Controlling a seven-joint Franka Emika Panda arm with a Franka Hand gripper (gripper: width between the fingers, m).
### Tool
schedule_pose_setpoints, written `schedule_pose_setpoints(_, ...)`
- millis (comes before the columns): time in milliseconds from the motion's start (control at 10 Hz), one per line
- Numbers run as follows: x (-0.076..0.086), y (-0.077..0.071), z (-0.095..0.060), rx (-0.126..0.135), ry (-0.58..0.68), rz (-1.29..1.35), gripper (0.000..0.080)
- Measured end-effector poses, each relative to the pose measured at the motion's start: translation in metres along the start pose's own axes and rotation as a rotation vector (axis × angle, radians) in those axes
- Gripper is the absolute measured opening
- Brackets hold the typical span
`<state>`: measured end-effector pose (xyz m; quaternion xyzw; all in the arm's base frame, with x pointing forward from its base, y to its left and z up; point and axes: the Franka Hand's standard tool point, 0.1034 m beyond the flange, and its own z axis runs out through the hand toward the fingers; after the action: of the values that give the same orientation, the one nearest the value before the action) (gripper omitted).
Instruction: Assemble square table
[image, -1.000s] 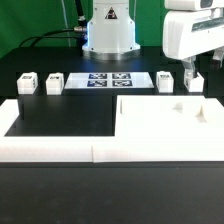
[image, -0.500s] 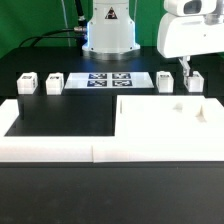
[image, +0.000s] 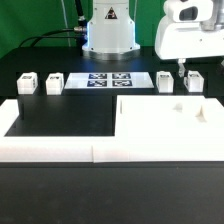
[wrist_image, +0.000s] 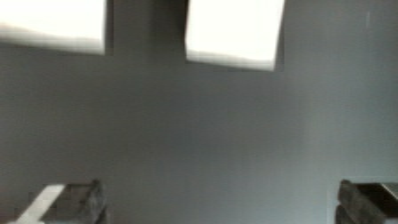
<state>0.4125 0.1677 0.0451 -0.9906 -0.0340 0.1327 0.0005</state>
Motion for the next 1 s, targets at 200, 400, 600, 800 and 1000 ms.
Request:
schedule_pose_setpoints(200, -0.005, -0.006, 0.004, 0.005, -0.179, 0.004, 0.0648)
schedule_pose_setpoints(400, -0.012, -0.003, 0.007, -0.013, -0.311, 0.0, 0.0648)
schedule_pose_setpoints(600, -0.011, -0.002, 0.01, -0.021, -0.417, 0.003, 0.0648)
schedule_pose_setpoints(800, -0.021, -0.003, 0.018, -0.039, -0.578, 0.022, 0.0648)
schedule_pose_setpoints(1000, -0.029, -0.013, 0.033, -0.059, -0.634, 0.044, 0.0648)
